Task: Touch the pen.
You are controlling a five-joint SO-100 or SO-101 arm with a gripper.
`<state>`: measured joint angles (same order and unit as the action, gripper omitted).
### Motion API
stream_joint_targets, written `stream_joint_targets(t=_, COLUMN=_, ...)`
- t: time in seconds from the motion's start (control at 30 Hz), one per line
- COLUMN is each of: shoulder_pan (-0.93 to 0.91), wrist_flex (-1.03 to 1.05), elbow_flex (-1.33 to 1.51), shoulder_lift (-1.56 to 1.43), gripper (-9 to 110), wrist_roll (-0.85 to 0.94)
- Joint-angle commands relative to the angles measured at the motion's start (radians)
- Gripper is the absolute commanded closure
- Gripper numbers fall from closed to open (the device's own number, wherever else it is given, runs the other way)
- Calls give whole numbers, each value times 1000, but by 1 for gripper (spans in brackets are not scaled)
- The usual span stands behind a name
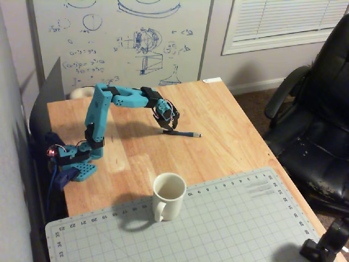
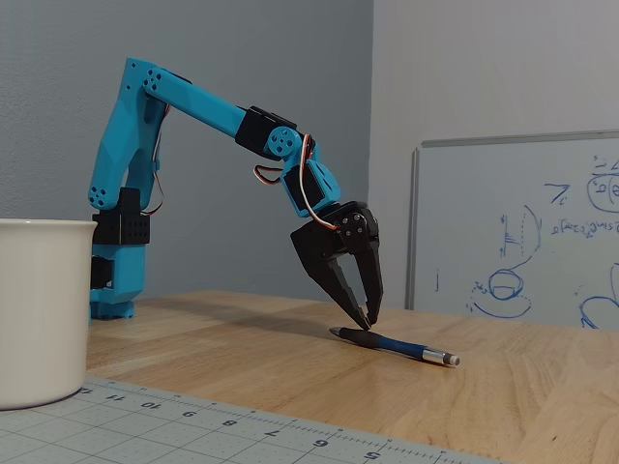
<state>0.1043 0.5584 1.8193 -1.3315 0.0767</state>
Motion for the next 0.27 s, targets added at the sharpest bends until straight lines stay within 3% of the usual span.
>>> stream_joint_targets(t=0.0, shoulder_pan=-6, wrist_flex=-18, elbow_flex=-71, shoulder_lift=-15, gripper=101, wrist_roll=3)
stream_joint_targets(t=0.23, shoulder_pan=-8, wrist_flex=-18, elbow_flex=-84, shoulder_lift=-15, gripper=101, wrist_roll=3)
